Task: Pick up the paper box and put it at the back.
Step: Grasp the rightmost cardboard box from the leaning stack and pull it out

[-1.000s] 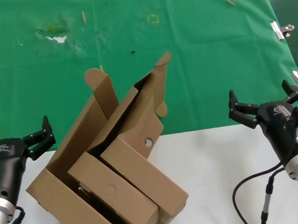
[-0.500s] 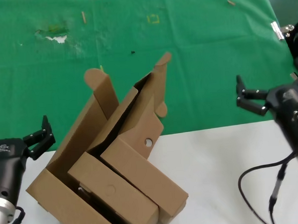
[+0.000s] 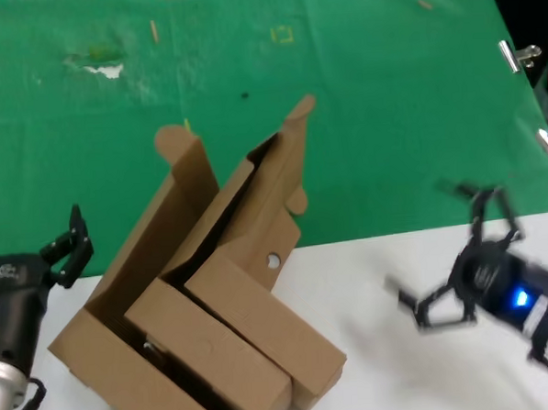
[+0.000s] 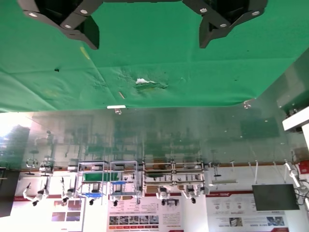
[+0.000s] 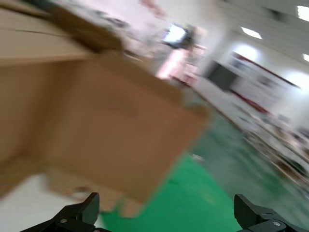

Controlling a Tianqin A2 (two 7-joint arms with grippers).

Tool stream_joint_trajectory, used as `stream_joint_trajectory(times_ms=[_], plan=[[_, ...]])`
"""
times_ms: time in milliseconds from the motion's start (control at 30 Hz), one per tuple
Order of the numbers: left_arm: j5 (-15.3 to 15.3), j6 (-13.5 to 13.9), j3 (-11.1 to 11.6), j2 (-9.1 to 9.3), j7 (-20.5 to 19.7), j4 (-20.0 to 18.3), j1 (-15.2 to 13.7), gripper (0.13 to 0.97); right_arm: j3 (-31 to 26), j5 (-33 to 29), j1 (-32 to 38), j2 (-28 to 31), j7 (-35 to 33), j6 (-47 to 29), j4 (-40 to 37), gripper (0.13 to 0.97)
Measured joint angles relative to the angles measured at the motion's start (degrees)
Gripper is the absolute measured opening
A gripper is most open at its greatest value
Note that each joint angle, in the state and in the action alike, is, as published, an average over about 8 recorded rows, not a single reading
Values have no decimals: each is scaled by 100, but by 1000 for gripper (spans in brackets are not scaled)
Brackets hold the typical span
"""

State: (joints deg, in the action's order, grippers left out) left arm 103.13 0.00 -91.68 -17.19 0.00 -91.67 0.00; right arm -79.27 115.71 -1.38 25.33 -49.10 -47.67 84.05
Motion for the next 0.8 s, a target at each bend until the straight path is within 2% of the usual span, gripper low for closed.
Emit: stream_joint_trajectory(times_ms=[200,333,467,500,767,800], plan=[[0,0,0,0,0,0,0,710,-534,-90,296,479,-580,-1083,-696,966],[-1,0,0,0,0,0,0,604,-898,-200,555,636,-798,-1541,-1111,966],[-1,0,0,0,0,0,0,498,-1188,-286,763,698,-961,-1850,-1478,960],[-1,0,0,0,0,0,0,498,-1246,-297,807,701,-984,-1908,-1556,957],[-1,0,0,0,0,0,0,312,-1538,-282,1004,634,-941,-2170,-2013,919],[-1,0,0,0,0,0,0,312,-1567,-283,1010,625,-932,-2187,-2052,908]])
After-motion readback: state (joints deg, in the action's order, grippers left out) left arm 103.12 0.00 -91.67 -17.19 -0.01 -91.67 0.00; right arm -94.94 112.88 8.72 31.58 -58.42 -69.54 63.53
